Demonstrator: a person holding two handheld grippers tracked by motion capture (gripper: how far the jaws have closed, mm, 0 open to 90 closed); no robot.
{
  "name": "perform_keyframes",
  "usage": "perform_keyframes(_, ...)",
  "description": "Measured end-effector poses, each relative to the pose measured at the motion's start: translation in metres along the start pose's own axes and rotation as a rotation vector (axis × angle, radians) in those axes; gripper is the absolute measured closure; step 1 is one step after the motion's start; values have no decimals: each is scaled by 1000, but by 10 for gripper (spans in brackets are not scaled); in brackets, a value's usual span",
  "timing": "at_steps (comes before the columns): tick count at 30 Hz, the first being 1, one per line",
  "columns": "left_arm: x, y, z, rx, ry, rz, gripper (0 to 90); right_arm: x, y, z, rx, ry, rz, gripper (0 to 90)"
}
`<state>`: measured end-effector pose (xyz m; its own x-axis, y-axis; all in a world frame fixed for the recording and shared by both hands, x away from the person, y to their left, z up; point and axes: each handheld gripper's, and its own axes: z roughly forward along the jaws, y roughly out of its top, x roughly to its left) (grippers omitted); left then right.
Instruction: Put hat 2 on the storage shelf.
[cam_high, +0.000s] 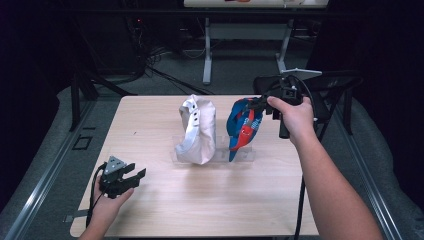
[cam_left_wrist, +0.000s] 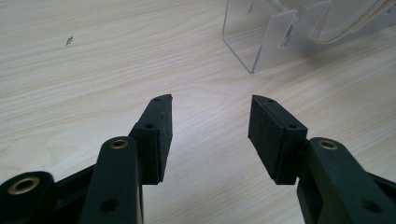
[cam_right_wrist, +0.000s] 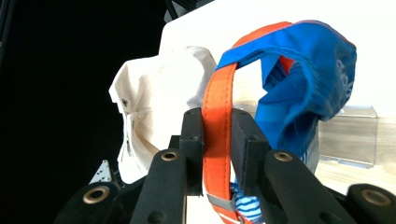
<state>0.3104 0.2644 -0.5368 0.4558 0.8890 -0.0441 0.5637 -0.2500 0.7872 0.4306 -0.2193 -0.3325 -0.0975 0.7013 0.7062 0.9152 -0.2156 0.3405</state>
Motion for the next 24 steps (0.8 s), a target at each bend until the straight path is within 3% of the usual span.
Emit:
perform_keyframes(3, 0, 0, 0, 0, 0, 0, 503, 1, -2, -3, -10, 1, -2, 738)
perform_keyframes(9, 0, 0, 0, 0, 1, -1, 503, 1, -9, -9, -30, -74, -71, 675)
perform_keyframes(14, 0, 0, 0, 0, 2, -1, 503, -1, -17, -14, -51, -109, -104, 634)
perform_keyframes(24, 0, 0, 0, 2, 4, -1, 503, -15, -48, -11, -46, -164, -147, 611)
